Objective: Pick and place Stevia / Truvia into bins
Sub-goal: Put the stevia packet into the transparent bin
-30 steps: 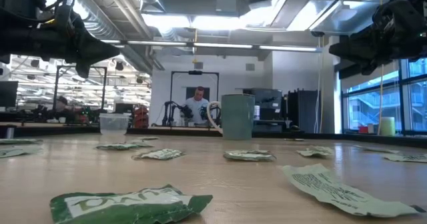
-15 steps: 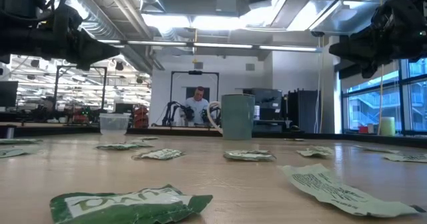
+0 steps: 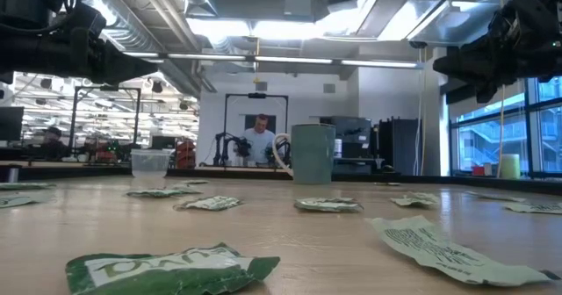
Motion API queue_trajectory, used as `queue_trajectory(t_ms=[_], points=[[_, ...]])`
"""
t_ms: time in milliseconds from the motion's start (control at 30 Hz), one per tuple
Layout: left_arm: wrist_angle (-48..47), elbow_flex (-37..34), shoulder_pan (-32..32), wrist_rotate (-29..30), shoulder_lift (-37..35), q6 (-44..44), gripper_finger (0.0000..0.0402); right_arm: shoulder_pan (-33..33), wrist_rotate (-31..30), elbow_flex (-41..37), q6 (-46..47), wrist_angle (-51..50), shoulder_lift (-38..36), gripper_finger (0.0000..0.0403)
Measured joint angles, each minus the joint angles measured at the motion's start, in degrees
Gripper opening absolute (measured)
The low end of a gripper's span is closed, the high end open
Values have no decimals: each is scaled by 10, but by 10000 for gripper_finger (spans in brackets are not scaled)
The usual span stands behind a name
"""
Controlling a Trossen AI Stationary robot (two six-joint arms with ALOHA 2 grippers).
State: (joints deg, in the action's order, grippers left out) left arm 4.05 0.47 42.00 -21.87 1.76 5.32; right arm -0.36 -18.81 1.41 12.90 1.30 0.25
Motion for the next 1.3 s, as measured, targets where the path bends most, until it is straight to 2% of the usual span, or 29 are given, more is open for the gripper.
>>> queue_trajectory(t_ms=[300, 633, 833, 967, 1300], points=[[0, 0, 0, 0, 0, 0, 25, 0, 0, 0, -12, 1, 0, 35], [0, 0, 0, 0, 0, -7, 91, 0, 0, 0, -206, 2, 0, 35], [0, 0, 0, -1, 0, -16, 122, 0, 0, 0, -268, 2, 0, 35], [-2, 0, 0, -1, 0, -21, 125, 0, 0, 0, -268, 2, 0, 35], [33, 0, -7, 0, 4, -126, 123, 0, 0, 0, -312, 0, 0, 35]])
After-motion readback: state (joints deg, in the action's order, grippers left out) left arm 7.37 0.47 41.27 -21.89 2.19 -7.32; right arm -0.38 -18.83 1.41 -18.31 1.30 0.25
